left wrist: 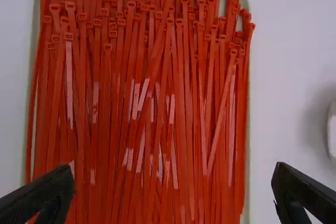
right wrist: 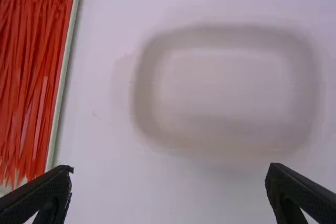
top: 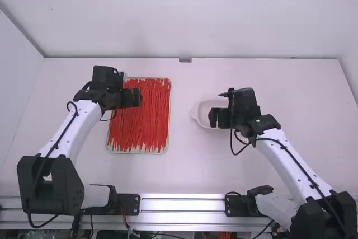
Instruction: Fasten the cable tie
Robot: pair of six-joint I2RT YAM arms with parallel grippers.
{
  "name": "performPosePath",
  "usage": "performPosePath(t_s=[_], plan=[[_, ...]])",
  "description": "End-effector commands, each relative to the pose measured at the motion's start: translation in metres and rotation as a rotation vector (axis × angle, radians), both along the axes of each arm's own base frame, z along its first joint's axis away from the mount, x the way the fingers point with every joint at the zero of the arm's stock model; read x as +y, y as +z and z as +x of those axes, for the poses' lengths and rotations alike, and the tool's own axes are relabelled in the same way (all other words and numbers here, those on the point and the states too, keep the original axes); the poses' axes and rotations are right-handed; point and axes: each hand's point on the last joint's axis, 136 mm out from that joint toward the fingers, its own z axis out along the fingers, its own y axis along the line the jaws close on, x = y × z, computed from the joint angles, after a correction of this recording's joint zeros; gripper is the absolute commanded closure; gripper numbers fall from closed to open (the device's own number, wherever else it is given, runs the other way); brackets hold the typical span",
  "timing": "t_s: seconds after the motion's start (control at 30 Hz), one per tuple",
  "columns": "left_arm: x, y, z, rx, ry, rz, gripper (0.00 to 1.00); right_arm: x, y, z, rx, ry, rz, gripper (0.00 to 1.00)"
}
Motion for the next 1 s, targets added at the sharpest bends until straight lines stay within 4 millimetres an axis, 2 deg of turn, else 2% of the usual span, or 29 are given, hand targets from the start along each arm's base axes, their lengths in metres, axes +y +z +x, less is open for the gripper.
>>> performPosePath(t_s=[0.0, 0.23, 0.33, 0.53, 0.77, 0.97], plan=[[0.004, 0.009, 0.009, -0.032, 0.007, 0.003, 0.01, 0.012, 0.020, 0.004, -0.057, 0.050, 0.009, 0.02], [0.005, 0.027, 0.023, -0.103, -0.018, 0.033, 0.01, 0.013, 0.021, 0.005, -0.072, 0.042, -0.012, 0.01], [0.015, 0.038, 0.030, -0.128, 0.035, 0.067, 0.01, 0.012, 0.021, 0.005, -0.072, 0.040, -0.011, 0.01], [0.020, 0.053, 0.053, -0.143, 0.053, 0.087, 0.01, 0.015, 0.022, 0.006, -0.081, 0.047, -0.009, 0.01], [-0.002, 0.045, 0.088, -0.077, -0.039, 0.129, 0.01, 0.015, 0.024, 0.008, -0.091, 0.047, -0.007, 0.01], [-0.031, 0.022, 0.124, -0.046, -0.093, 0.127, 0.01, 0.014, 0.023, 0.009, -0.091, 0.044, -0.008, 0.01]])
